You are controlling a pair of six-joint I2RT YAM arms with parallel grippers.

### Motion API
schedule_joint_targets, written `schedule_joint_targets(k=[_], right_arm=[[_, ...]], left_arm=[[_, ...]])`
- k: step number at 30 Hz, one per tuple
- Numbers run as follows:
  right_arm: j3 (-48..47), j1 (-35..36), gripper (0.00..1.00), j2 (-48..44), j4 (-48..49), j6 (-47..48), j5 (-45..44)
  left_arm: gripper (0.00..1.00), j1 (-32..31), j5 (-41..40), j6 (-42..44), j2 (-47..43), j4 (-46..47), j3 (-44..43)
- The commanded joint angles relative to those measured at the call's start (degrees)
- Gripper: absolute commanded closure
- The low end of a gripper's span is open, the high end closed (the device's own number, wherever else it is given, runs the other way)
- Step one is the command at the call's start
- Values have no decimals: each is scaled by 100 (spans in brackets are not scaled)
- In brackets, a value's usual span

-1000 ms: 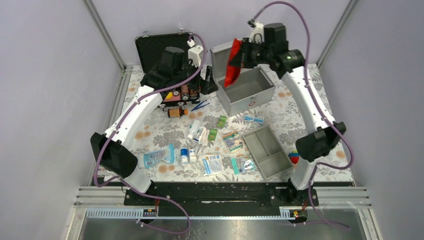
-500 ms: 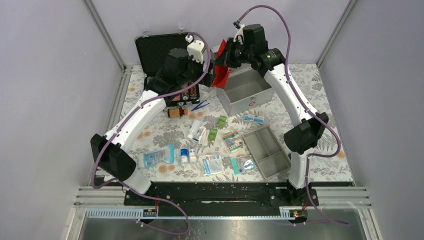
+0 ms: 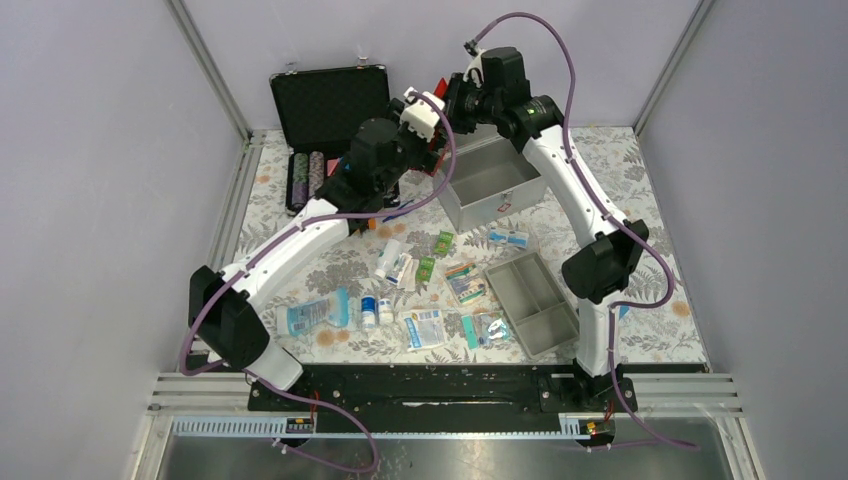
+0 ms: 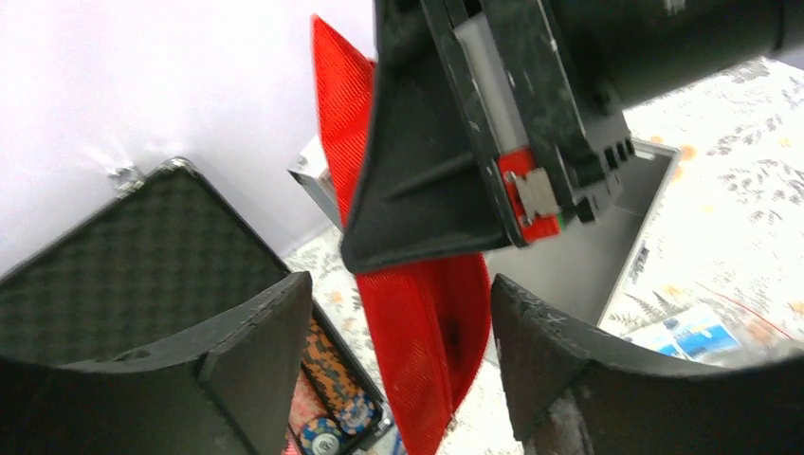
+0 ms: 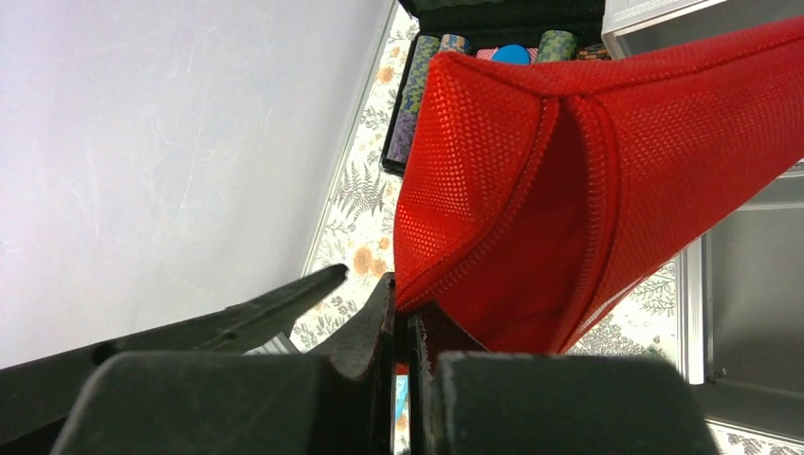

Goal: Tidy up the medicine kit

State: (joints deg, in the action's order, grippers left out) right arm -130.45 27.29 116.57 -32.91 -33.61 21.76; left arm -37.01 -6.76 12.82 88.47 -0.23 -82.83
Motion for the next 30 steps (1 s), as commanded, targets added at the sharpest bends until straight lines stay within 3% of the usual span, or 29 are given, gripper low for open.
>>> schedule_joint_targets(k=[1,7,13,16,22,26,30], right_arm=[[-207,10,100,-32,248,-133,214],[-220,-4,100,7,331,-188,365],[-178,-40,99,31,435,-253,526],[-139,-64,86,35,513,-277,611],[-84,-149,37,-18,579,-155,731],[187,-326,22,-238,581,220,1155],[858,-531,16,-720,575,663,1874]], left_arm=[[35,-13,-706,668,-8,853,-78],[52,23,-738,1159,238,1161,-154],[79,37,-660,1224,302,1131,-143],[98,65,-659,1169,300,1142,-139],[100,236,-504,741,144,837,-173],[100,465,-304,253,-85,226,-188],[100,776,-14,-376,-267,-501,-205]])
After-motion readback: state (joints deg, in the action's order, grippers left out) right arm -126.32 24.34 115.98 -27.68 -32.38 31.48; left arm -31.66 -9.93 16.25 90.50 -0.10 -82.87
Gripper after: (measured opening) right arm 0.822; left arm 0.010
